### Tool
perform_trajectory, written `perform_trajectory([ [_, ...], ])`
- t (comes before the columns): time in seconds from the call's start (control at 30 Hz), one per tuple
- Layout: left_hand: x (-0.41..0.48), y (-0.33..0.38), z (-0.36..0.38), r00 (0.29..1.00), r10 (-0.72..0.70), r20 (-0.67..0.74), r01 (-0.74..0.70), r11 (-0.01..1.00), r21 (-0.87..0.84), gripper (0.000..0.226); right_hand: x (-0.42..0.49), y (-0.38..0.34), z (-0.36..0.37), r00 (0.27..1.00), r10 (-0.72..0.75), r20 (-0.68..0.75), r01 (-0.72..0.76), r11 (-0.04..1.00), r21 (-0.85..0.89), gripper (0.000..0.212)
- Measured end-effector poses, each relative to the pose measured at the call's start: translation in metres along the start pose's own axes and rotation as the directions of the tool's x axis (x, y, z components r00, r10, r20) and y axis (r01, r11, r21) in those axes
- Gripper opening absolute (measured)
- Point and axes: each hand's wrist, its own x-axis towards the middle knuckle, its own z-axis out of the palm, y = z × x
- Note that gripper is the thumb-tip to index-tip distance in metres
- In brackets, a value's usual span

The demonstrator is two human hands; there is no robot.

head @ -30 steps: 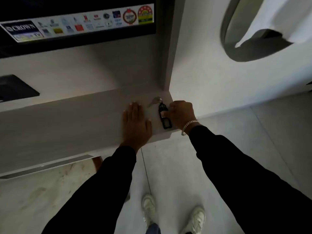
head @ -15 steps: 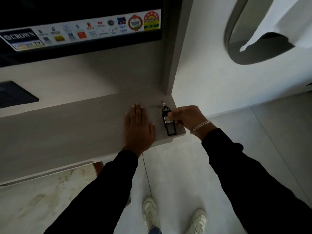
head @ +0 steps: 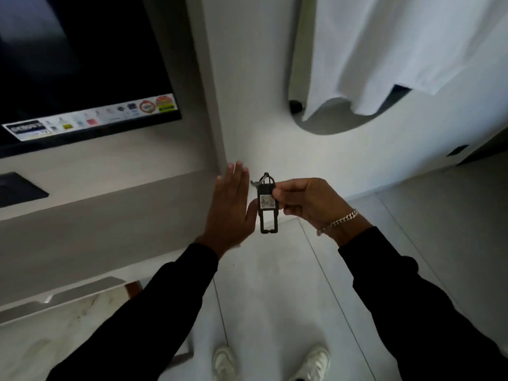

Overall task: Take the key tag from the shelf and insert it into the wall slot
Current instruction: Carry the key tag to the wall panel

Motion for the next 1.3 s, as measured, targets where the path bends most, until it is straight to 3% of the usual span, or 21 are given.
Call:
perform_trajectory([
  [0.17,0.025,0.075,0.000,0.996,0.079,-0.037,-0.079,0.997,0.012,0.071,-0.057,-0.035,-0.058,0.995,-0.097,0.025,0.096,0.995,0.021,0.009],
  [0.37,0.073,0.171,0.016,0.979,0.184,-0.085,-0.190,0.980,-0.061,0.070,-0.108,-0.075,-0.149,0.980,-0.200,-0.011,0.200,0.979,0.038,0.035],
  [0.47,0.097,0.213,0.034,0.963,0.257,-0.081,-0.264,0.960,-0.097,0.067,-0.121,-0.091,-0.193,0.972,-0.226,-0.063,0.230,0.972,0.056,0.029],
  [0.9,0.262,0.322,0.120,0.882,0.461,-0.098,-0.471,0.856,-0.211,0.070,-0.107,-0.134,-0.355,0.914,-0.213,-0.345,0.258,0.962,0.091,0.050],
  [1.3,0.360,0.473,0.241,0.792,0.610,0.003,-0.588,0.764,-0.265,0.069,-0.114,-0.136,-0.544,0.816,-0.161,-0.555,0.252,0.963,0.091,0.035],
])
